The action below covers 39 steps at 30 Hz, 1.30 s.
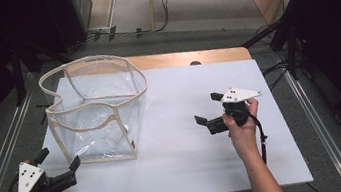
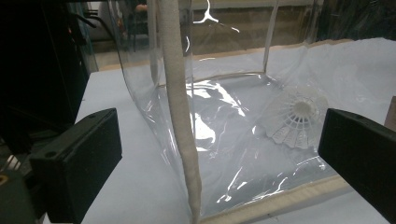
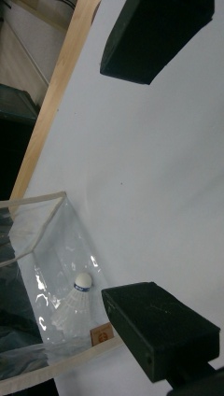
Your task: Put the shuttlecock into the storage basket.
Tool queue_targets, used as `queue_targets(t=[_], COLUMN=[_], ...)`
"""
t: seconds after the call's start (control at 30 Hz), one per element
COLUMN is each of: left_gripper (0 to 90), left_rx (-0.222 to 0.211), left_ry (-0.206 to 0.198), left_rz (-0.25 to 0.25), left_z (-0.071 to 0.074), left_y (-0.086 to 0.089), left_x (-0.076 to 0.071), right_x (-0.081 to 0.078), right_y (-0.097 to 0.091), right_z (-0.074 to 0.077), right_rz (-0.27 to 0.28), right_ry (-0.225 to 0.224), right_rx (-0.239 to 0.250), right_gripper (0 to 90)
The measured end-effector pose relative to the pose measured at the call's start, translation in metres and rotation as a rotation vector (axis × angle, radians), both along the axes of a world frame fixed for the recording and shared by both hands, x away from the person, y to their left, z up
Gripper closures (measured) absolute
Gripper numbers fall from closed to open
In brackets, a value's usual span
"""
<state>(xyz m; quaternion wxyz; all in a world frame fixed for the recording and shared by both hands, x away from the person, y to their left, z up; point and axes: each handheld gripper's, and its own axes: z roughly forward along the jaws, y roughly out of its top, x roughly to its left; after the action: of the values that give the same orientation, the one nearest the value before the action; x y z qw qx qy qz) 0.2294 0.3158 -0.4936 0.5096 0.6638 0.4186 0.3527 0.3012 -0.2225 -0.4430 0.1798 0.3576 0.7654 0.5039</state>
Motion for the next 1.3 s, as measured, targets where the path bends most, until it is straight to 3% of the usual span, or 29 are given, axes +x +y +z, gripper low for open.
queue_targets(t=[0.77, 1.3], left_gripper=[0.0, 0.0], left_rx=[0.004, 0.005], left_ry=[-0.001, -0.002], left_rz=[0.001, 0.001], left_z=[0.000, 0.000], left_y=[0.000, 0.000], left_x=[0.000, 0.000], right_x=[-0.020, -0.034], right_y=[-0.039, -0.060], right_z=[-0.021, -0.033], right_rz=[-0.074, -0.107], right_ry=[0.027, 0.015], right_rx=[0.013, 0.026], right_gripper=[0.0, 0.0])
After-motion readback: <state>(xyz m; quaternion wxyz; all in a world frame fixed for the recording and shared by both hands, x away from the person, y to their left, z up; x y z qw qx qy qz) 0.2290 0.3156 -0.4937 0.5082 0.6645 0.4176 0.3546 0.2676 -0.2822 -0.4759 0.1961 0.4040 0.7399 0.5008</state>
